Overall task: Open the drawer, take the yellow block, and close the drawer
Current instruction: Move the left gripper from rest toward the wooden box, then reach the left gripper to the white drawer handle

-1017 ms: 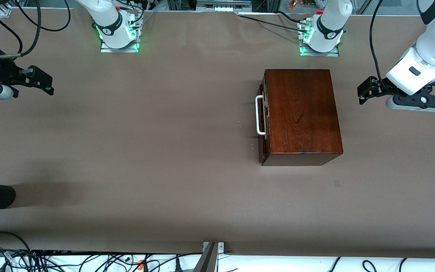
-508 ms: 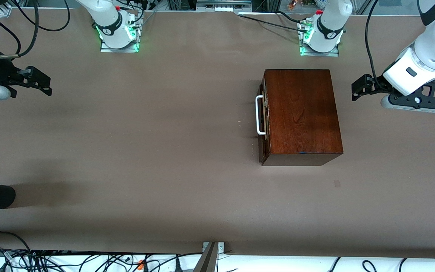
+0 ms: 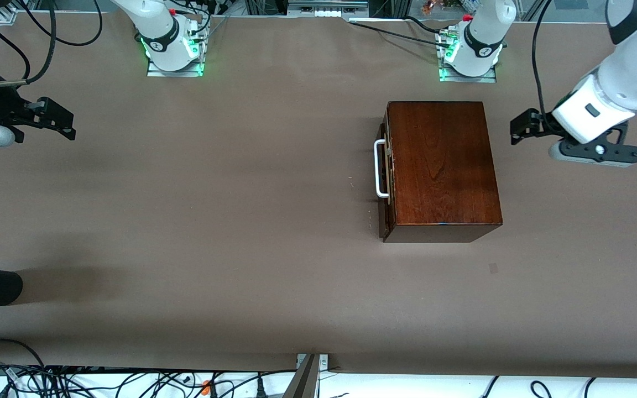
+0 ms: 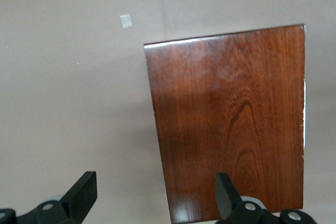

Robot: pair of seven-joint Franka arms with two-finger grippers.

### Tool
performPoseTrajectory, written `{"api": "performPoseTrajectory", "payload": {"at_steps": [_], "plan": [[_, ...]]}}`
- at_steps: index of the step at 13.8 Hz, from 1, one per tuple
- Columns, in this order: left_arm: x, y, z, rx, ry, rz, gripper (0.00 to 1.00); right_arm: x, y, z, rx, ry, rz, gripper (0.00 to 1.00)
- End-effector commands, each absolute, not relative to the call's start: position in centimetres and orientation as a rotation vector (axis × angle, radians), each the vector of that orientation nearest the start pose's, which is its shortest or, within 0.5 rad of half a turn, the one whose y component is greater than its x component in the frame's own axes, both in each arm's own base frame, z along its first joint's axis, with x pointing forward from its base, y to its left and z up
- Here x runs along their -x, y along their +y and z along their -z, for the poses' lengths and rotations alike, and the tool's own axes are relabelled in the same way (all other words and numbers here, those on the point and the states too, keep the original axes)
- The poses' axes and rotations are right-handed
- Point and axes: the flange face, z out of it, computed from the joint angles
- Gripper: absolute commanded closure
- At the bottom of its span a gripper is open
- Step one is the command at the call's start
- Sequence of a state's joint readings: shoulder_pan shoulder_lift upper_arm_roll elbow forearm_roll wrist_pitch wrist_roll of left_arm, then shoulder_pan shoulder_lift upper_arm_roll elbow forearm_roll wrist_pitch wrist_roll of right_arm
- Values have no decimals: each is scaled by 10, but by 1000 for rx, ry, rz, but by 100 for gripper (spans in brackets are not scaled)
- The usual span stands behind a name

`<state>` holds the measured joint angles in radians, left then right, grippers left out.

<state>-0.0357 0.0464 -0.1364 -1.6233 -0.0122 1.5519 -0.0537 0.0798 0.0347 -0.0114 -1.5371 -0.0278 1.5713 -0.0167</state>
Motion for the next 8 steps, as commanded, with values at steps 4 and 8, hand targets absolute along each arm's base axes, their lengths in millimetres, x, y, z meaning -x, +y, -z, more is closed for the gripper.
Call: {"api": "performPoseTrajectory", "payload": {"at_steps": [4,8], "plan": [[-565,-190,-551,3147,255,-227,0,-566,35,-623,3156,-128,5,0],[-573,-274,-519,3174,203,-238,0,-566,35,-624,3156,-128,8,0]]}}
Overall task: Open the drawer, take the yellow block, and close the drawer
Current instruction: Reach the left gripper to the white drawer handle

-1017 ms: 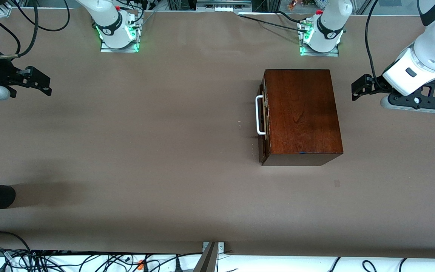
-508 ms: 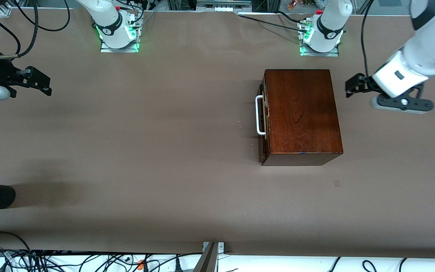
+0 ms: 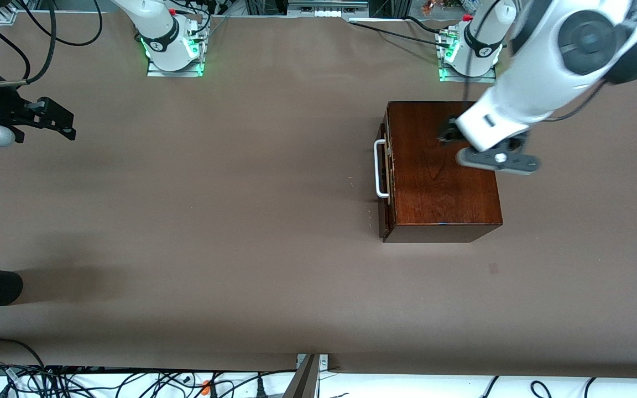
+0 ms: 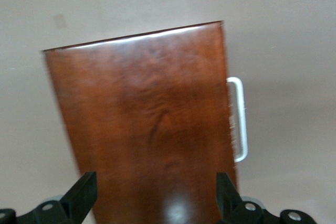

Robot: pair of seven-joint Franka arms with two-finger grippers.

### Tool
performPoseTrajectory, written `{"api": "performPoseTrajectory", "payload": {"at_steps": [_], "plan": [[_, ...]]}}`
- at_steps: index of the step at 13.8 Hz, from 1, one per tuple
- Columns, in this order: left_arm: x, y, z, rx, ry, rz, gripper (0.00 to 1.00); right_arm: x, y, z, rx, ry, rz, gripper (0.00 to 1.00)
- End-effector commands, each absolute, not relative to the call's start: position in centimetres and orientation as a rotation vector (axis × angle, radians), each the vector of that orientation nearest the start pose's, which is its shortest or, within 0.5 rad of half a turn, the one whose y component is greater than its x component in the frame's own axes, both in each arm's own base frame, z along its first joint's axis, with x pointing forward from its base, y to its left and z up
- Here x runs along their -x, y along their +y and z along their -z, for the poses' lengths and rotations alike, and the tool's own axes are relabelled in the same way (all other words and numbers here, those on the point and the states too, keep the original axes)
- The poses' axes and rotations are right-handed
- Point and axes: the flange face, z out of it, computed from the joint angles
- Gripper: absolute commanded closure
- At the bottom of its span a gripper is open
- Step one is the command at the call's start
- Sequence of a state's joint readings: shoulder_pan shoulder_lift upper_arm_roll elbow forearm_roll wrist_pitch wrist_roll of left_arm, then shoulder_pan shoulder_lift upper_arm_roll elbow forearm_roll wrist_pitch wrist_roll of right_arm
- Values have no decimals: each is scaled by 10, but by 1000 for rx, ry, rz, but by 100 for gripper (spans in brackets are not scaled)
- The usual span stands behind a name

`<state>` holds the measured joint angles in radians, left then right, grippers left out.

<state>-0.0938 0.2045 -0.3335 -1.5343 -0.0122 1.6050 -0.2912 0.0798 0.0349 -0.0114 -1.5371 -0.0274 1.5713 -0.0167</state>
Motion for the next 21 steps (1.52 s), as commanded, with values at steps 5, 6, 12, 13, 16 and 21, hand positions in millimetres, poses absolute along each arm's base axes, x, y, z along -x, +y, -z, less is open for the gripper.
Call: {"api": "performPoseTrajectory", "payload": {"at_steps": [5,6,12,13,16,21], "plan": [[-569,-349,-460,3197,163,-218,0,-566,37,-624,3154,-133,10,0],[-561,-364,-447,3163,173,-228,0,-566,37,-624,3154,-133,8,0],[-514,-406,-375,2985,264,-271,0,-566,36,-624,3154,-131,8,0],[-506,-409,-368,2983,279,-268,0,-566,36,-624,3154,-131,8,0],[-489,-415,-357,2968,291,-272,0,-566,37,-624,3156,-133,8,0],[-465,-425,-331,2993,241,-215,0,-566,36,-624,3156,-131,8,0]]}}
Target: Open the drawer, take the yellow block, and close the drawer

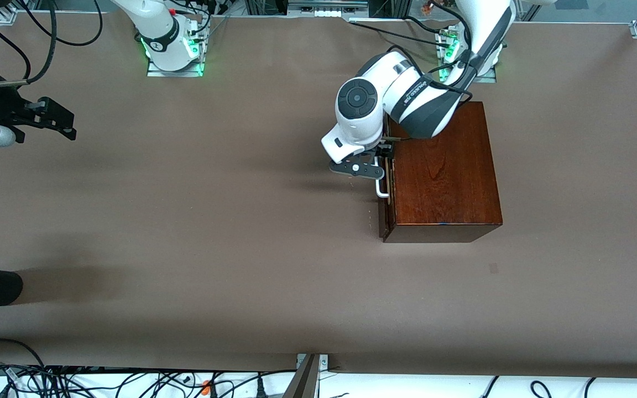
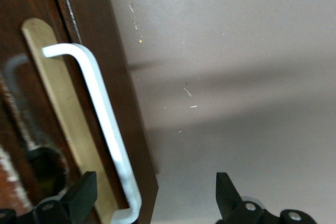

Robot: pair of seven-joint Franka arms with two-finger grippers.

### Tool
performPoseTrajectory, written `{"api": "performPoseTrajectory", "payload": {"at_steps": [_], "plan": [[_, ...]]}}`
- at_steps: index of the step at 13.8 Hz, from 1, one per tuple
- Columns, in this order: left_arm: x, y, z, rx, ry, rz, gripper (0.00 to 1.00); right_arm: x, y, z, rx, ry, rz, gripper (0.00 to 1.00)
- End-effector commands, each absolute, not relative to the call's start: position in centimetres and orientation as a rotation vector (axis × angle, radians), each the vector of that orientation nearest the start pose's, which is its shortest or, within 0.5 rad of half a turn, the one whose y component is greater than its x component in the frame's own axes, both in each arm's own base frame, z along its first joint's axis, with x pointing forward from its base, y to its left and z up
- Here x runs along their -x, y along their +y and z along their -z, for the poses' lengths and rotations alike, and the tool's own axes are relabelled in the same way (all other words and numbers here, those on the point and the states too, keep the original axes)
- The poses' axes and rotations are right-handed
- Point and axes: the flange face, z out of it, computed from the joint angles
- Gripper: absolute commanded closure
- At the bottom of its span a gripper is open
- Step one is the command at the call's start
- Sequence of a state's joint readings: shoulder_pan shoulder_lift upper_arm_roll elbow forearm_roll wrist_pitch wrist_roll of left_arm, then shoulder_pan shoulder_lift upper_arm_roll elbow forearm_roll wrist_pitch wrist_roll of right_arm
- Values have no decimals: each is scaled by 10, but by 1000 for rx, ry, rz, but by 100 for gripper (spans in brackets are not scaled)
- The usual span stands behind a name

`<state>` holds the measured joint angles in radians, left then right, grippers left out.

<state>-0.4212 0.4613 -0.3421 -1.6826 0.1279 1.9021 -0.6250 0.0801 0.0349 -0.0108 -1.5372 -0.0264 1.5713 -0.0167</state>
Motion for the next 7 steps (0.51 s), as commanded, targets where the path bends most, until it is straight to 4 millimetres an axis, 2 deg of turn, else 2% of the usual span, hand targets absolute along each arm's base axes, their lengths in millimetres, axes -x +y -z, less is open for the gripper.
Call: {"api": "performPoseTrajectory", "payload": {"at_steps": [1,3,7], "plan": [[-460,-429,-327,2963,252,-176,0,-566,36,-624,3154,-131,8,0],[-460,-430,-322,2888,292,-80,0,-566,36,-624,3156,-131,10,0],[-450,-432,-304,2875,288,-92,0,-566,35,-624,3155,-128,8,0]]}}
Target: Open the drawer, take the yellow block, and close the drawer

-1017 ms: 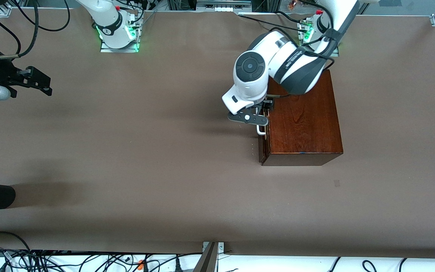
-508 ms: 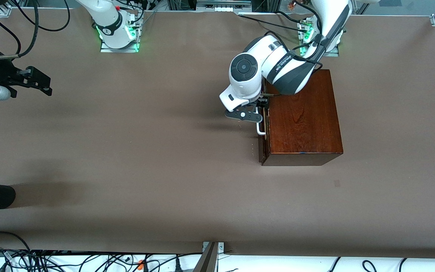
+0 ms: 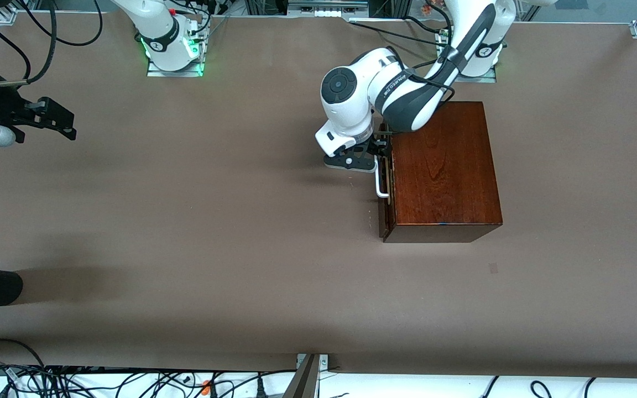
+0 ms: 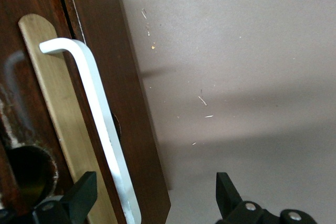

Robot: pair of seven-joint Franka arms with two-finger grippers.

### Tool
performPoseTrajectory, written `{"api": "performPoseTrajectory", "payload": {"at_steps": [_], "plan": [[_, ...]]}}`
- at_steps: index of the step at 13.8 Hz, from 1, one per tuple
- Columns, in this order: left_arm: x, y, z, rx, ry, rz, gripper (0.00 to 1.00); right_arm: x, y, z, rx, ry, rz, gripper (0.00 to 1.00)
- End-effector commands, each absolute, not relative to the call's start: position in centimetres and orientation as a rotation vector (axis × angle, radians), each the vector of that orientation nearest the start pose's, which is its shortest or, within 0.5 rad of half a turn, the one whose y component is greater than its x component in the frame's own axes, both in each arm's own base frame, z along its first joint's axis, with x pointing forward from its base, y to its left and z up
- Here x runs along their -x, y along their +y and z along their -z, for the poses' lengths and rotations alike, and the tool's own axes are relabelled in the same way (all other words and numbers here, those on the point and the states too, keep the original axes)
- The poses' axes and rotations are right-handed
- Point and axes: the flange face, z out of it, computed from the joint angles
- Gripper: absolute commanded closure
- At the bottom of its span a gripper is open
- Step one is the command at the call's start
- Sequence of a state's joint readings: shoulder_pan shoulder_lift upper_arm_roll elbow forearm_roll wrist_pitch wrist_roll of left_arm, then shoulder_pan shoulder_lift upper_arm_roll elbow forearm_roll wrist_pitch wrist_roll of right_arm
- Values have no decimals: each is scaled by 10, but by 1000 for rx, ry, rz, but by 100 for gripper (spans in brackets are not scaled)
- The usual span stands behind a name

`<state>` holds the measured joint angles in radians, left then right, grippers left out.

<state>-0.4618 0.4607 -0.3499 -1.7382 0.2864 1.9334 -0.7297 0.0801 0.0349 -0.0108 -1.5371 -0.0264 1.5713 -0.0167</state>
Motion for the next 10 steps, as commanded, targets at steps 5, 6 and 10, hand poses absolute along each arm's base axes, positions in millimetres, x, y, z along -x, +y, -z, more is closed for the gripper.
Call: {"api": "performPoseTrajectory", "payload": {"at_steps": [5,6,10], "plan": [[-443,-434,-284,2909,271,-66,0,-566,35,-624,3156,-128,8,0],[-444,-434,-280,2911,271,-71,0,-566,35,-624,3156,-128,8,0],[-448,-435,-267,2912,291,-51,0,-566,35,-624,3156,-128,8,0]]}}
